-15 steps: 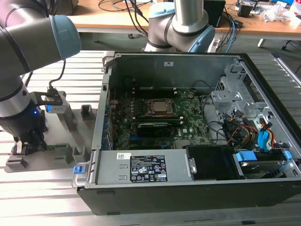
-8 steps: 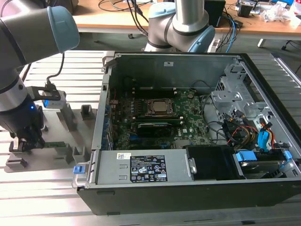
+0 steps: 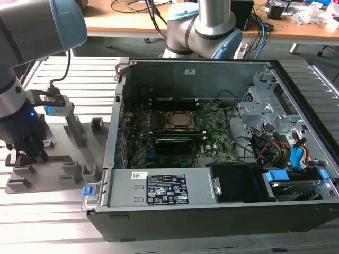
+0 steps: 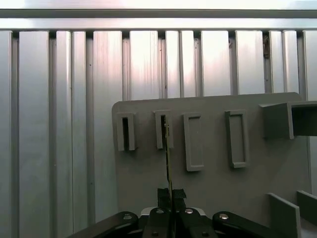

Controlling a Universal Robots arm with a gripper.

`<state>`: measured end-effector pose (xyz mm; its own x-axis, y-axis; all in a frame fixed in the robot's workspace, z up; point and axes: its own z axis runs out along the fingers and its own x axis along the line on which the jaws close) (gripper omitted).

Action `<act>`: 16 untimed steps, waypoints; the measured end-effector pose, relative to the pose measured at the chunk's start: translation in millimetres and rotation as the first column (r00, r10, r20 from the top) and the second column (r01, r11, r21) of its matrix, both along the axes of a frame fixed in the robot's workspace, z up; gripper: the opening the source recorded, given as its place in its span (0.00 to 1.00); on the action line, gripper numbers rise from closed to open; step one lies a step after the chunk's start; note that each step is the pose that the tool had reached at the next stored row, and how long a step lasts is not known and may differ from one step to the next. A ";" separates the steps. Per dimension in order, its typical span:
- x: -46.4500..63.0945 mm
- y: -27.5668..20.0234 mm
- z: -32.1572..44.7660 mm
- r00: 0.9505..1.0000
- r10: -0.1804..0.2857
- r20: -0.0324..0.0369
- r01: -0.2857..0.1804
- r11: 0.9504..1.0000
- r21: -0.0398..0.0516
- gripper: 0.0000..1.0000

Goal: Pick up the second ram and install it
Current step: 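Pick up the second ram and move it above second insertion slot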

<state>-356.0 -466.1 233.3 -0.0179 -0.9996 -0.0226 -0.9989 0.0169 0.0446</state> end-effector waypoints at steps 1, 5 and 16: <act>0.0 0.0 1.8 1.000 0.000 0.000 0.000 1.000 0.000 0.14; 0.0 0.0 6.4 1.000 0.000 0.000 0.000 1.000 0.000 0.14; 0.0 0.1 24.8 1.000 0.000 0.000 0.000 1.000 0.000 0.14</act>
